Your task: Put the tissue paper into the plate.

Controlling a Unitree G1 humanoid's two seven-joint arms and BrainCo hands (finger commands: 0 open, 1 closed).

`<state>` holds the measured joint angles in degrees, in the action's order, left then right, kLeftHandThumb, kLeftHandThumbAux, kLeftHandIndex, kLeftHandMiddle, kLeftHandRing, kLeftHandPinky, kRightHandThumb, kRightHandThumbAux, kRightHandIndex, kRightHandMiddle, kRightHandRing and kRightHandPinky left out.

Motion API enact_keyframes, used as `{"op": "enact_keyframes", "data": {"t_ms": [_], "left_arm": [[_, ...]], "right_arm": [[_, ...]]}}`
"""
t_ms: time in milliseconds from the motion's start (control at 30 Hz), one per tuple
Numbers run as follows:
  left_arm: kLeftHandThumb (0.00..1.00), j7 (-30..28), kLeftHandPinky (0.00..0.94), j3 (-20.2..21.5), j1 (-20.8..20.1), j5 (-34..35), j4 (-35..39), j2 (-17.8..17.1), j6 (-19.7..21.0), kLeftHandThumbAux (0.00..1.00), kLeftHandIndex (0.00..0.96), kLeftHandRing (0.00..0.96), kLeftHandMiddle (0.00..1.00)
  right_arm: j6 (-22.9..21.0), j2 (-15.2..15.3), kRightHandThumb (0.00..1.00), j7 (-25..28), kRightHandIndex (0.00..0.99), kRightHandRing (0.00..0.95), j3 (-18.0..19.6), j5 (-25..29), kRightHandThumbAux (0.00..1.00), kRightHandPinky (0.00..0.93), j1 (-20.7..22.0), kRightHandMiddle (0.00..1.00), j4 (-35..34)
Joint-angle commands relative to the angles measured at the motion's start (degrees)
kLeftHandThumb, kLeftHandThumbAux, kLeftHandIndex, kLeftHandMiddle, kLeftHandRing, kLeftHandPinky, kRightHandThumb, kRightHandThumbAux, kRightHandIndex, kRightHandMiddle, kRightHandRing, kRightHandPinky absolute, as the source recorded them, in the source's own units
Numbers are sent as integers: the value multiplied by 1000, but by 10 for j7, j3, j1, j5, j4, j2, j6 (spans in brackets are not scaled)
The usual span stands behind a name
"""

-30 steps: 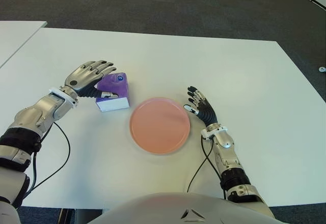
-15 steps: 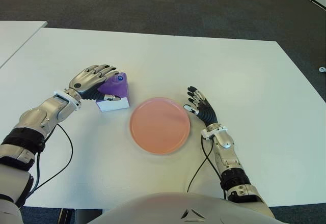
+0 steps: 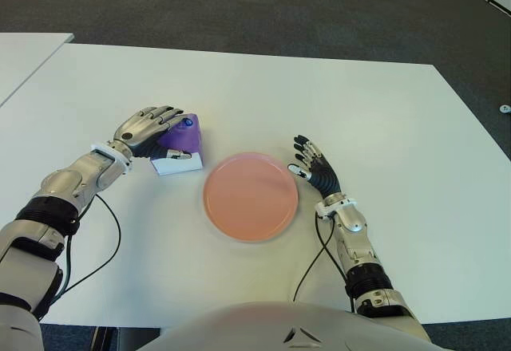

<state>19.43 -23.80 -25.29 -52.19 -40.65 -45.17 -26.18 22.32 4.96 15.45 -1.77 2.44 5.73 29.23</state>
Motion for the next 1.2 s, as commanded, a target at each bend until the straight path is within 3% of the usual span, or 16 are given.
{"op": "enact_keyframes", "data": {"t_ms": [33, 700, 1200], "left_arm": [[269, 26, 0, -25, -21, -22, -47, 19, 4, 70, 0, 0, 0], [268, 111, 0, -82, -77, -57, -135, 33, 33, 72, 0, 0, 0], [283, 154, 0, -116, -89, -77, -158, 29, 52, 79, 0, 0, 0]], "right_arm": [[-93, -1, 0, 9, 0, 0, -17, -13, 654, 0, -94, 0, 101], [-91, -2, 0, 8, 0, 0, -14, -10, 661, 0, -99, 0, 100], [-91, 2, 0, 12, 0, 0, -14, -8, 659, 0, -105, 0, 95]]}}
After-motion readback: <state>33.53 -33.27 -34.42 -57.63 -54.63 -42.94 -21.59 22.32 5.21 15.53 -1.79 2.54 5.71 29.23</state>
